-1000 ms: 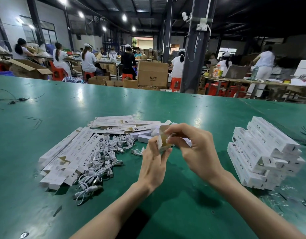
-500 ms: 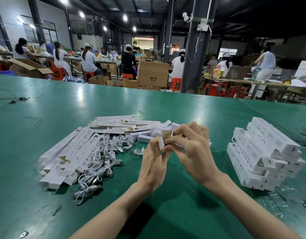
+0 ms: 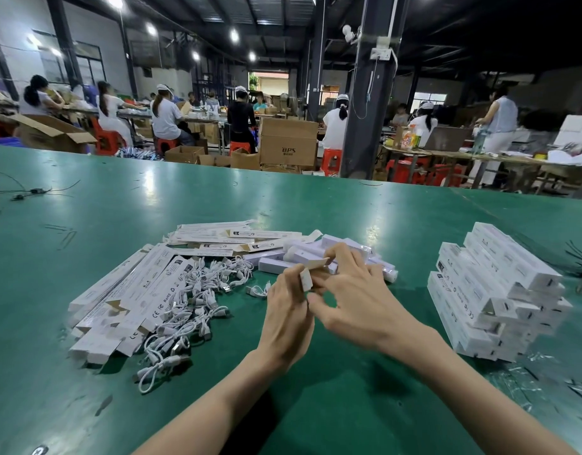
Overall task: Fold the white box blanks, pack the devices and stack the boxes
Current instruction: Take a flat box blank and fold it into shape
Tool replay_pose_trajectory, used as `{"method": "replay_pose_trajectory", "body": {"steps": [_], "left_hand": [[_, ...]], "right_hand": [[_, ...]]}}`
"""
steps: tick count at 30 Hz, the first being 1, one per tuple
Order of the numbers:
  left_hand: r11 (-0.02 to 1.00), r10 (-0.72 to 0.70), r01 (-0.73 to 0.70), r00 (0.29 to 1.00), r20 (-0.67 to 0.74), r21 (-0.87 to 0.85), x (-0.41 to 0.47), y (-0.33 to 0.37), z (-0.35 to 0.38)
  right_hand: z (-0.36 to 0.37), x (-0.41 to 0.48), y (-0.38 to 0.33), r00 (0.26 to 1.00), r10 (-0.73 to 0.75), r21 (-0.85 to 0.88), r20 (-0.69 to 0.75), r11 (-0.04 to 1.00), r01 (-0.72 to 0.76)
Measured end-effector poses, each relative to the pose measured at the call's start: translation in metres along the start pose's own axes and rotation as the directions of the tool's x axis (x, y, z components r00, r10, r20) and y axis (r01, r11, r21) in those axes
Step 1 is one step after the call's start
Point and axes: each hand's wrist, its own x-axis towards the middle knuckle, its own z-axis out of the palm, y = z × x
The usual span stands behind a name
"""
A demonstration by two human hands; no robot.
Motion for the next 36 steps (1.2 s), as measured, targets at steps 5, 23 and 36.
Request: {"method": "replay_pose_trajectory", "body": {"steps": [5, 23, 36], "left_hand": [[0.999, 0.023, -0.021, 0.998, -0.056, 0.035, 0.001, 0.002, 0.001], [0.947, 0.291, -0.284, 0.956, -0.028, 0.149, -0.005, 0.004, 0.002], [0.923, 0.328, -0.332, 0.943, 0.054, 0.194, -0.009, 0.007, -0.001]], "right_hand": [[-0.004, 0.007, 0.009, 0.979, -0.014, 0.565, -0.204, 0.815, 0.129], [-0.014, 0.011, 0.019, 0.999, -0.039, 0.886, -0.020, 0.462, 0.035], [-0.021, 0.011, 0.014, 0.964, 0.055, 0.966, 0.260, -0.002, -0.260]]}}
